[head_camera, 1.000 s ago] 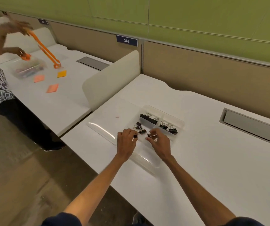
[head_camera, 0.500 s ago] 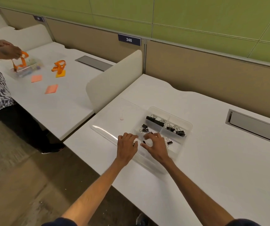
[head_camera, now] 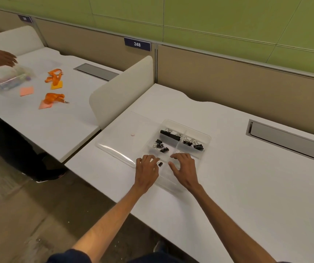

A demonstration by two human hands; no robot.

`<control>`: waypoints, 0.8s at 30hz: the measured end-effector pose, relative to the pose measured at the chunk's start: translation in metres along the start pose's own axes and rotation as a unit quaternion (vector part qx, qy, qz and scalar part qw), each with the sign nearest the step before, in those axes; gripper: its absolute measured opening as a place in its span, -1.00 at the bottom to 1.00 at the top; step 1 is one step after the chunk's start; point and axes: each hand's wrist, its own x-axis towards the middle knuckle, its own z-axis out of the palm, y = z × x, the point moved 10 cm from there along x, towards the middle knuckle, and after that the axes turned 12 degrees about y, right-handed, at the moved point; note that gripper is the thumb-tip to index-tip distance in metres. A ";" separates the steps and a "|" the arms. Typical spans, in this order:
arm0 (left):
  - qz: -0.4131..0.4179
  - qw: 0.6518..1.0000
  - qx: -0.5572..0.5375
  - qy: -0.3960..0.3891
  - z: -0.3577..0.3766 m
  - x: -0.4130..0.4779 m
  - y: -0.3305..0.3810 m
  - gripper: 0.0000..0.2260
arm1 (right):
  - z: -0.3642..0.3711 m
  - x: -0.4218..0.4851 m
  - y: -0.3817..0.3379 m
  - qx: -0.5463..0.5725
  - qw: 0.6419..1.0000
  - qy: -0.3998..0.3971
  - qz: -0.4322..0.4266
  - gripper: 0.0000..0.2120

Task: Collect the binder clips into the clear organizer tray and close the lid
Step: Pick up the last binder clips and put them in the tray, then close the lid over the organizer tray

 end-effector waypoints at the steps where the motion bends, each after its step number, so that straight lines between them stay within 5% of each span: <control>1: 0.007 1.000 0.006 -0.001 0.001 -0.003 0.005 -0.75 | -0.005 -0.001 0.004 -0.002 1.000 0.006 0.010 -0.80; 14: 0.011 0.999 -0.038 -0.017 -0.003 -0.009 -0.004 -0.77 | -0.004 -0.023 0.015 -0.060 0.997 0.004 0.052 -0.69; 24: 0.187 0.978 -0.096 -0.011 0.005 0.043 -0.030 -0.88 | 0.010 0.008 0.035 -0.112 0.980 0.046 0.157 -0.59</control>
